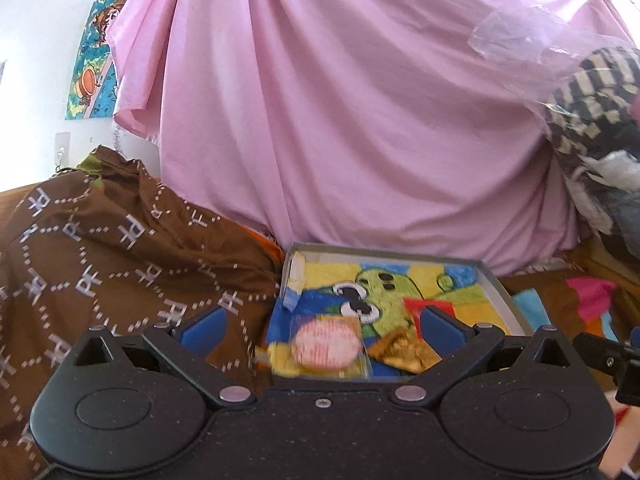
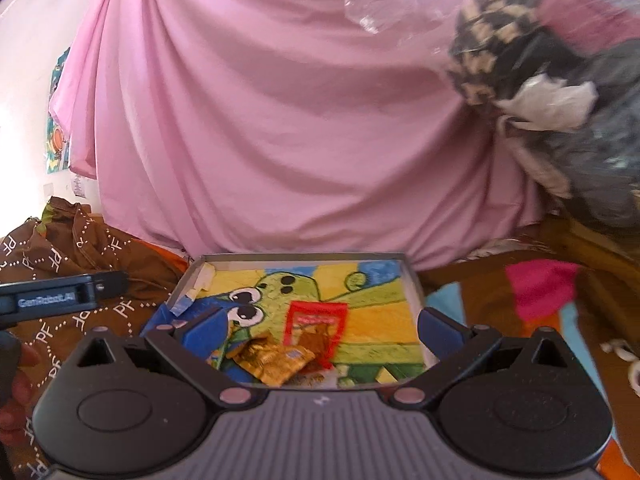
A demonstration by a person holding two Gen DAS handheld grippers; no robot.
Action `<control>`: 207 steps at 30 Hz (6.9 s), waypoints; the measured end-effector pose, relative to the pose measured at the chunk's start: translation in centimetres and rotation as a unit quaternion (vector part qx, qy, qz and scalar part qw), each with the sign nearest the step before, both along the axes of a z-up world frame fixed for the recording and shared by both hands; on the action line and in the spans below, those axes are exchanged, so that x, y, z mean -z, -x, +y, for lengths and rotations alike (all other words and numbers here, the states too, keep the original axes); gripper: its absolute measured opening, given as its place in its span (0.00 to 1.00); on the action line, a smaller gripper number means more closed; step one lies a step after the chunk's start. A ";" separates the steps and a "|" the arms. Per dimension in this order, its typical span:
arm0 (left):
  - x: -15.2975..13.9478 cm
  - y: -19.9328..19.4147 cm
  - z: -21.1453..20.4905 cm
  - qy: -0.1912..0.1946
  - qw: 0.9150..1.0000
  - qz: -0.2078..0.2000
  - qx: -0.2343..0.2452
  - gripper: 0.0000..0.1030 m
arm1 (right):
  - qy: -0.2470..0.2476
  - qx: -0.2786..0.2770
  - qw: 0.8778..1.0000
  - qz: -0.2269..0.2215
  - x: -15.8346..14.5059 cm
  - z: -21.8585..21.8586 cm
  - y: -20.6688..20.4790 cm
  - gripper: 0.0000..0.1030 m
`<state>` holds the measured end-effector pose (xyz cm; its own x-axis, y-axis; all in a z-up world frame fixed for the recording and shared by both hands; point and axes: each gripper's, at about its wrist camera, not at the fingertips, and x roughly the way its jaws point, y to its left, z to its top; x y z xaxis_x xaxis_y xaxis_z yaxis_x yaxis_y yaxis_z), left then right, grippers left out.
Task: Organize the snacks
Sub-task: 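Withdraw both open tools from the tray back over the remaining snacks, then grasp the puffed rice bar with the right tool while the left tool grasps the mandarin orange, then lift and carry the rice bar and orange into the grey tray with both tools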
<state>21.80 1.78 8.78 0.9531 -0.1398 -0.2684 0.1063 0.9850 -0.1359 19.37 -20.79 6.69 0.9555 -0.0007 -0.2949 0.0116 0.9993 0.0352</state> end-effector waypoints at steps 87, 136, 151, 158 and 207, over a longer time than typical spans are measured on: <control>14.6 6.6 0.3 -0.161 0.935 0.192 0.252 0.74 | 0.057 -0.343 0.905 0.246 13.8 6.0 -3.7 0.84; 13.8 7.8 1.7 -0.024 0.950 0.260 0.173 0.35 | 0.056 -0.283 0.926 0.242 11.7 6.3 4.1 0.34; 12.6 9.4 1.0 -0.005 0.955 0.250 0.158 0.34 | 0.320 -0.259 0.899 0.151 12.5 8.5 11.1 0.33; 11.8 9.3 0.2 0.001 0.958 0.237 0.163 0.34 | 0.379 -0.245 0.885 0.111 12.1 8.7 12.7 0.33; 5.6 -17.6 -7.9 0.016 0.985 0.104 0.139 0.34 | 0.428 -0.133 0.894 -0.025 7.0 2.8 -11.5 0.33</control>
<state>39.43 -6.12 3.18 0.8022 -0.3988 -0.4445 0.3378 0.9168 -0.2129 30.86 -17.95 -0.33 0.9672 0.0242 -0.2527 -0.2115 0.6274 -0.7494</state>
